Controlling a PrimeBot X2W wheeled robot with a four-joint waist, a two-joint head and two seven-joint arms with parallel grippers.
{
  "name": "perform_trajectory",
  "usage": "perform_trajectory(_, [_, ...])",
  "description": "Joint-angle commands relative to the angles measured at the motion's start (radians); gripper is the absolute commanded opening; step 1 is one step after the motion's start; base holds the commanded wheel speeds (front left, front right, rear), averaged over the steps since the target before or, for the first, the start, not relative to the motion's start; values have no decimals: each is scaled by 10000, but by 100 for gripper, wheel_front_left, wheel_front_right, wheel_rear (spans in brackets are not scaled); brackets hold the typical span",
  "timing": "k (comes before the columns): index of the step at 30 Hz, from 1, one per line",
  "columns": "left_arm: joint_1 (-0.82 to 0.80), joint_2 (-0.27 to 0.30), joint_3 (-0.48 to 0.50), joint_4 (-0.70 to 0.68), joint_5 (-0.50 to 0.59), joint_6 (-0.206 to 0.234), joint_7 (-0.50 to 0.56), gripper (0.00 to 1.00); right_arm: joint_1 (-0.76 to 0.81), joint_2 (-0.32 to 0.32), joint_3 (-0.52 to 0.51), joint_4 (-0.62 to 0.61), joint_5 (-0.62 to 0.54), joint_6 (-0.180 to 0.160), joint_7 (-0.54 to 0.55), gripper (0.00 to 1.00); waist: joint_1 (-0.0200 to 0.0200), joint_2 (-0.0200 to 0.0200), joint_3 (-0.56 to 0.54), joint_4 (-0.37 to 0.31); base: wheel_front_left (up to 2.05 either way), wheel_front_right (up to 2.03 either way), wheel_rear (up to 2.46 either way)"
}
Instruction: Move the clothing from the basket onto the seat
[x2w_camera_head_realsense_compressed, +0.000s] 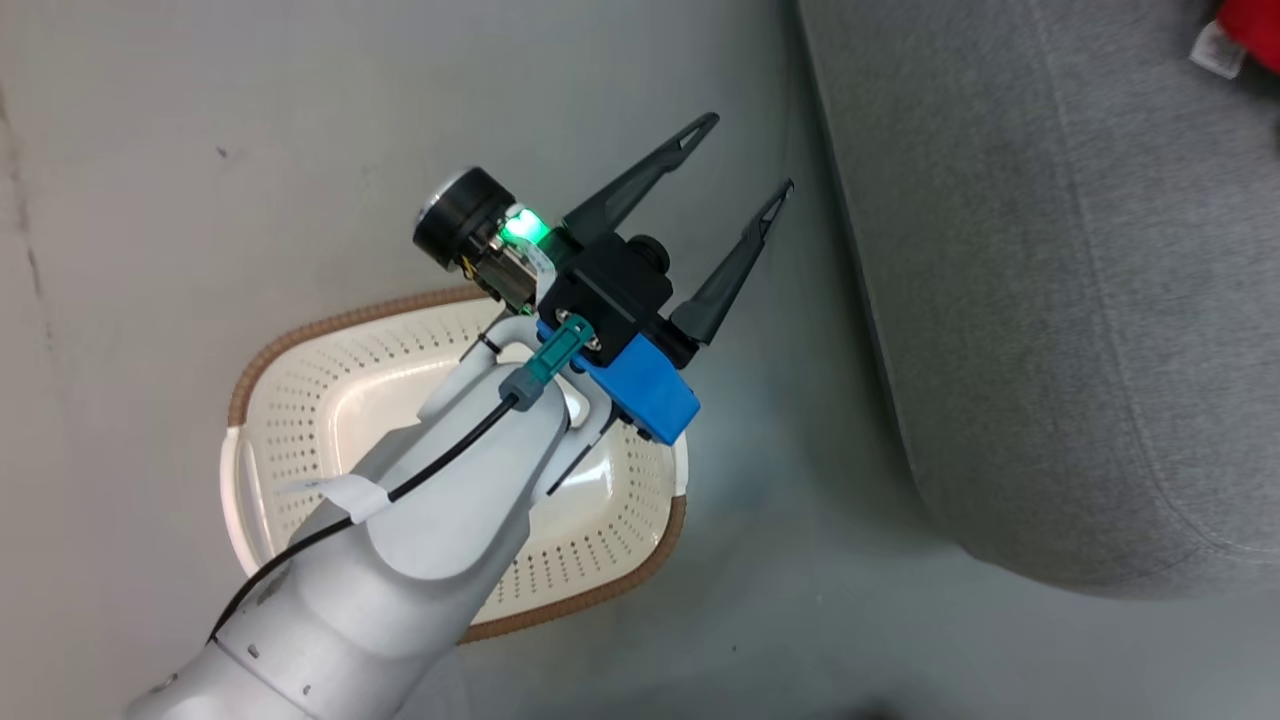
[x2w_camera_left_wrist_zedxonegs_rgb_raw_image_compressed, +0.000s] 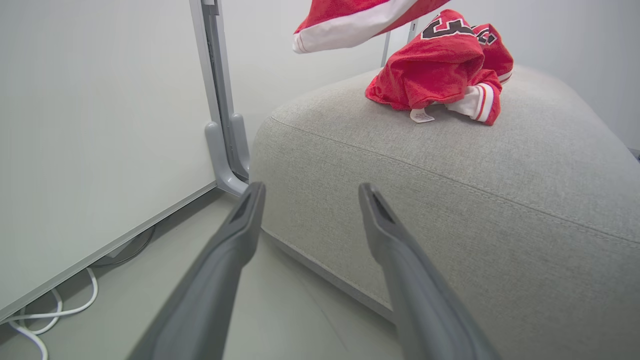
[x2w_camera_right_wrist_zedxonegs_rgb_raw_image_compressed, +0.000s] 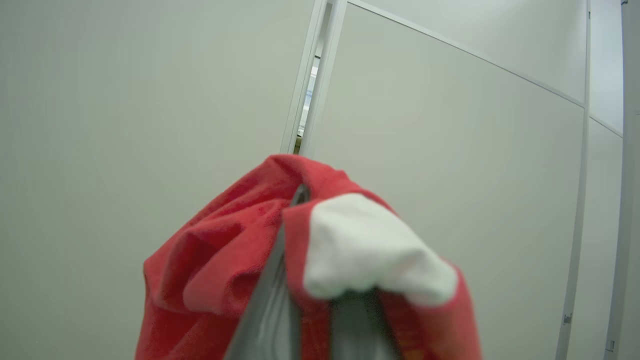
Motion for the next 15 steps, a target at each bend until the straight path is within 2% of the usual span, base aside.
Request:
perform_trajectory(1, [-252, 79, 46, -52, 74, 54, -24, 100, -298, -309, -213, 38, 93, 3, -1, 0, -1, 0, 693, 123, 0, 0, 0])
perform_trajectory(5, [-423, 179, 18, -136, 156, 81, -24, 100, -755, -1368, -1028, 566, 142, 2, -1, 0, -1, 0, 1170, 65, 0, 0, 0])
perform_trajectory(9, [-516, 276, -40, -220, 229, 81, -19, 100, -833, -2042, -1843, 1594, 259, 2, -2, 0, -1, 0, 1520, 37, 0, 0, 0])
perform_trajectory(15, [-614, 391, -102, -354, 271, 104, -8, 100, -333, -2007, -1968, 3236, 462, 2, -2, 0, -1, 0, 1802, 41, 0, 0, 0])
